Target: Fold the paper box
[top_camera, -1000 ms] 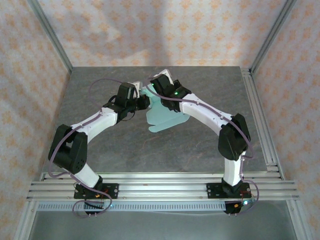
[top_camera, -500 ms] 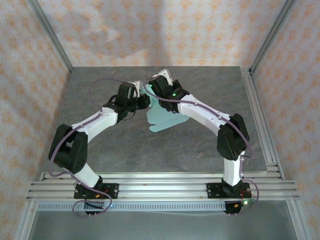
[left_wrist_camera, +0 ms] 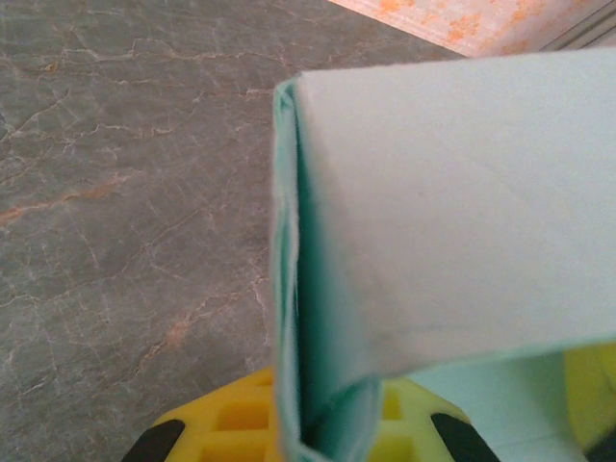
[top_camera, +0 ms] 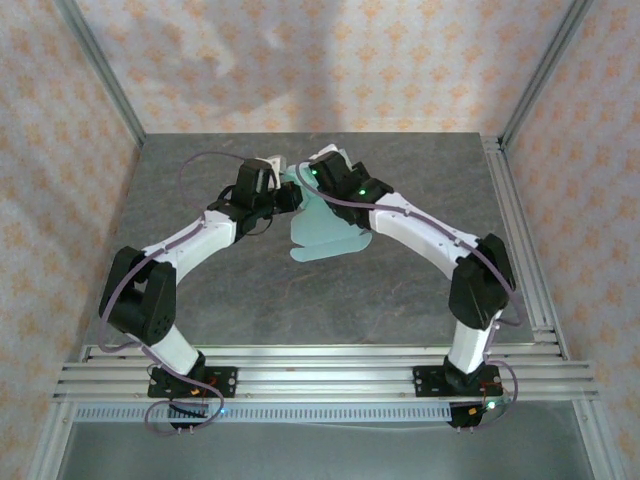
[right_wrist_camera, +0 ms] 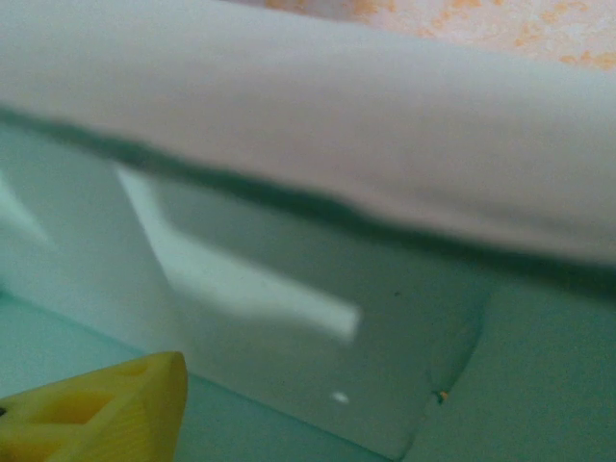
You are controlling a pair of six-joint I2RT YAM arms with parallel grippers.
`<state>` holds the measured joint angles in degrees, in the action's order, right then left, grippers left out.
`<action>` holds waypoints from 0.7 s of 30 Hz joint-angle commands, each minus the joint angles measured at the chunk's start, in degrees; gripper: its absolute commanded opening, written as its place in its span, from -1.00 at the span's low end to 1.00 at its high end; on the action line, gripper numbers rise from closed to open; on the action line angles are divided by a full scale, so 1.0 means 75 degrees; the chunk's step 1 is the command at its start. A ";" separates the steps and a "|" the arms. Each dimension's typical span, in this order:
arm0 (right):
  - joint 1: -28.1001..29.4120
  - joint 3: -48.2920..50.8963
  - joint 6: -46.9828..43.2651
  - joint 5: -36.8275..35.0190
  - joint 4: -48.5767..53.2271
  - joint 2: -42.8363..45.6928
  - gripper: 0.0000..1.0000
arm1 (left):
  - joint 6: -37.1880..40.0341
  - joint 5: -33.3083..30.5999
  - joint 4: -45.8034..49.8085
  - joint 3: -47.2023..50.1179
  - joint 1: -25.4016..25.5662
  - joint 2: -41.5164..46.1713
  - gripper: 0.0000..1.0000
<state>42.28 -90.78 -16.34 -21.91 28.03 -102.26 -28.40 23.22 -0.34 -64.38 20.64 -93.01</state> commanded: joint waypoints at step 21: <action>-0.2775 0.3466 0.3089 0.7343 -0.3911 0.3697 0.53 | 0.0629 0.0457 -0.0549 -0.0180 0.0025 -0.0150 -1.00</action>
<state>23.40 -67.31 -2.13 23.16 9.21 -76.66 -25.96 25.17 -2.00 -64.58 20.64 -94.28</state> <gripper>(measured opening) 0.772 0.073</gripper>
